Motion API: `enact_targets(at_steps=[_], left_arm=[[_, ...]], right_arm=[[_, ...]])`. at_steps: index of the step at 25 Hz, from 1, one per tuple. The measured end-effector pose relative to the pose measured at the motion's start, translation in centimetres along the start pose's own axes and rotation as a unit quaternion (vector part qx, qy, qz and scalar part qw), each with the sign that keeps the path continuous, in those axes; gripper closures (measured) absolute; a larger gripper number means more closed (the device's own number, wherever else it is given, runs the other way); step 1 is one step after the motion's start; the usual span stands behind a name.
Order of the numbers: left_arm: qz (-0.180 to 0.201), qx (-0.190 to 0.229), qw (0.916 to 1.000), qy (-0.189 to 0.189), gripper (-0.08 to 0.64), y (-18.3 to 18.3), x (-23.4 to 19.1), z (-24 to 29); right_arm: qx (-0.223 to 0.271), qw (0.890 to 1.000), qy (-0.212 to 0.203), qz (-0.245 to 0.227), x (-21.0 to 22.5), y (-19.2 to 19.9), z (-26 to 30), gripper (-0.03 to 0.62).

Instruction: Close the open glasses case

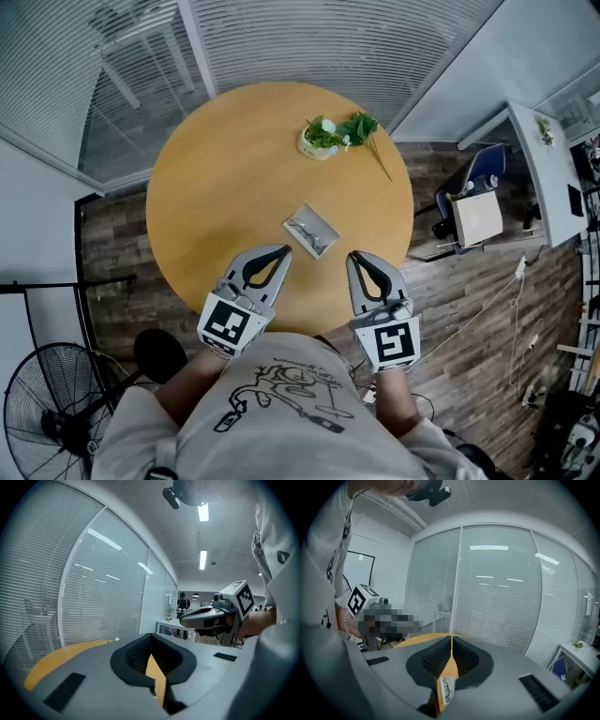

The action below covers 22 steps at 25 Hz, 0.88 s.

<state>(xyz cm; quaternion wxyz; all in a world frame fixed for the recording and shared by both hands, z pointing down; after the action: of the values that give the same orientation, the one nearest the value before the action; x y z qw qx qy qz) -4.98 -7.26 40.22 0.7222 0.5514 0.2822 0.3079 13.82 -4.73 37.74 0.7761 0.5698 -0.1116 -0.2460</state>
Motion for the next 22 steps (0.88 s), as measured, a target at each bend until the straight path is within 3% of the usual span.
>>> enact_targets(at_steps=[5,9,13,22], left_arm=[[-0.011,-0.026,0.9996,-0.001,0.541,1.5,-0.2,0.1],[-0.022,-0.044,0.9988,0.001,0.541,2.8,-0.3,0.4],[-0.029,-0.06,0.9977,0.005,0.541,3.8,-0.3,0.8],[-0.029,-0.081,0.9962,0.012,0.541,5.6,-0.4,1.6]], right_arm=[[-0.021,1.0,-0.006,-0.003,-0.1,1.5,0.8,0.571],[-0.076,0.997,-0.009,0.025,-0.5,3.0,1.2,0.565],[-0.071,0.997,-0.013,0.015,-0.2,4.1,1.8,0.561],[-0.115,0.993,-0.015,0.024,-0.5,5.8,2.6,0.554]])
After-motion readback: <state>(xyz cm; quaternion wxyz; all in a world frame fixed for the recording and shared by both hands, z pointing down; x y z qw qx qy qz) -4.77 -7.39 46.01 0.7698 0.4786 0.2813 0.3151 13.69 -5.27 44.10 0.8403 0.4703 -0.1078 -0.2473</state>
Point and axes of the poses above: the fingertips, and each gripper's own axes: z forward along the fingers, x to its right, y out of its underside, the point moved 8 cm from there along -z, backward along the fingers, and after that the axes turned 5 degrees about -x, right-handed, at the moved point
